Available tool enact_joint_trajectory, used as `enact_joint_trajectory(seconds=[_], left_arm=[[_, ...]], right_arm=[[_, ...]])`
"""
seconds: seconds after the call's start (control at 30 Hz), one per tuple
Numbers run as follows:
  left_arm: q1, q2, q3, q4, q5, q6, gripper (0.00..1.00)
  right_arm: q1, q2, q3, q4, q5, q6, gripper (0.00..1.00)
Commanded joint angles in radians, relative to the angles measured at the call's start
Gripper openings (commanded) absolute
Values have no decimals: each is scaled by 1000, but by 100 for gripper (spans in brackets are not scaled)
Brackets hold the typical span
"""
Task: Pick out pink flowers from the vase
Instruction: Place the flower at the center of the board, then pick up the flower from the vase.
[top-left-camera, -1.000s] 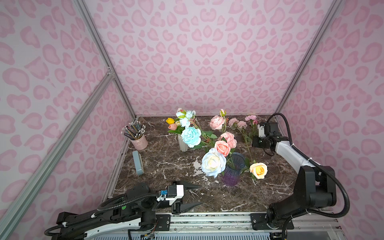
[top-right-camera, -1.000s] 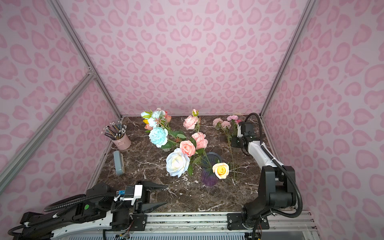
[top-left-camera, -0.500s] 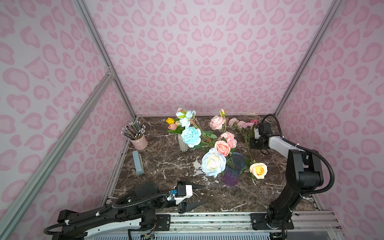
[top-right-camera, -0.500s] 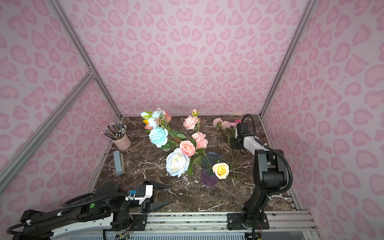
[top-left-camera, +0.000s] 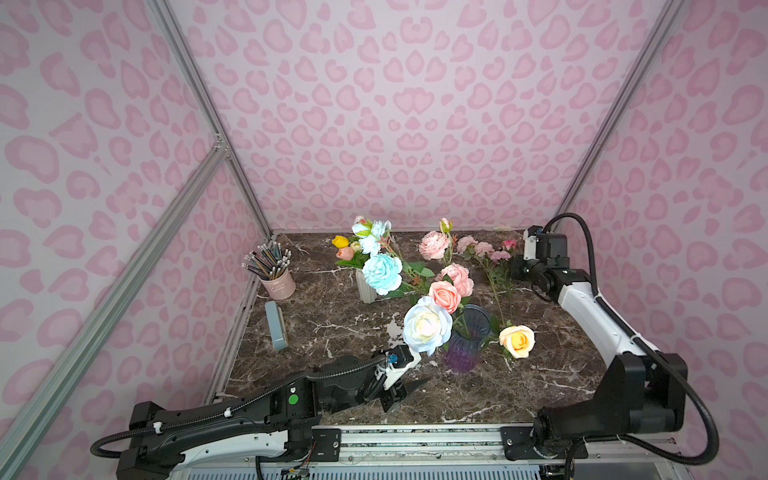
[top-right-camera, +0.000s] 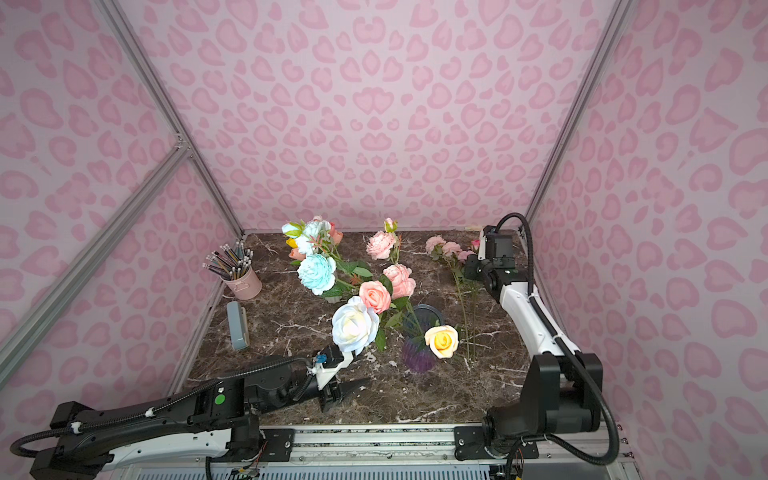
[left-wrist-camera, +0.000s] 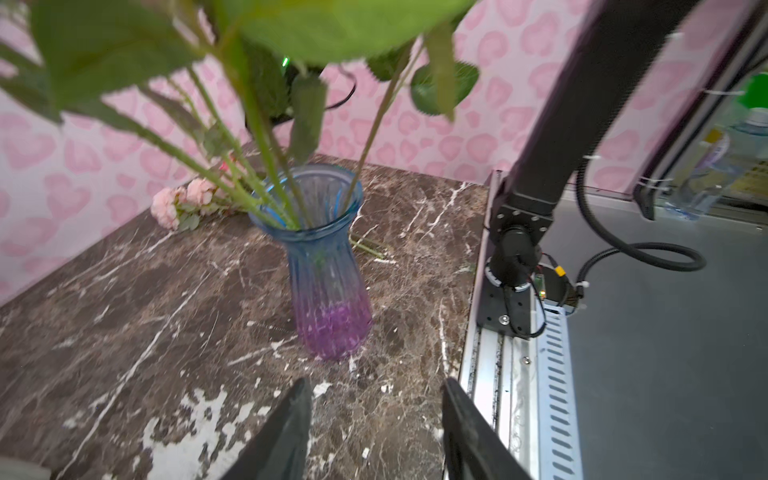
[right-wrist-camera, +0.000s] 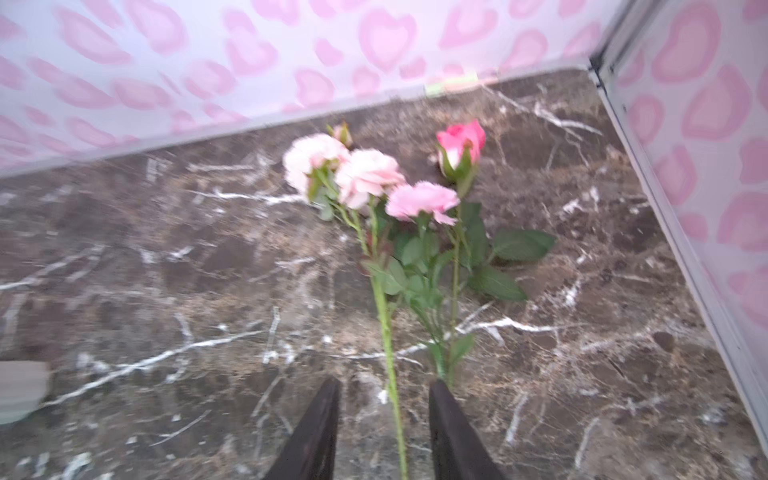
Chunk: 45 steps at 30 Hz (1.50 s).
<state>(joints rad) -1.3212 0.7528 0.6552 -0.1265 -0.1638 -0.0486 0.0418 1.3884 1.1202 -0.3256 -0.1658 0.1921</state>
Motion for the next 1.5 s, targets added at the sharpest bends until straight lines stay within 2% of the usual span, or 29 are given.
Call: enact_joint_trajectory(seconds=[0.0,0.17,0.23,0.3,0.4,0.53,0.67,0.83,1.1,1.47], left_arm=[[32,-1,-37,59,-66,-105,47],[114,-61,-126,182,81,-128,43],[139,-78,-139,189,146,-109,43],[156,-90,-144,188,203,-91,44],[180,-106,-134,169,292,-77,45],[197,-109,-108,137,397,-56,45],[203,-85,-95,108,450,-33,44],[215,-73,-97,126,478,-37,44],[222,-72,-100,126,498,-33,46],[228,-70,-102,125,495,-34,46]], right_arm=[[44,-124,-95,142,-182,-7,33],[145,-386,-343,491,-474,-114,31],[190,-469,-430,603,-518,-207,31],[209,-511,-464,628,-549,-323,31],[196,-514,-425,528,-645,-473,35],[187,-448,-276,222,-775,-675,41],[200,-407,-178,10,-769,-803,47],[212,-425,-193,-41,-714,-821,51],[219,-433,-253,-5,-728,-793,53],[252,-412,-287,17,-726,-792,44]])
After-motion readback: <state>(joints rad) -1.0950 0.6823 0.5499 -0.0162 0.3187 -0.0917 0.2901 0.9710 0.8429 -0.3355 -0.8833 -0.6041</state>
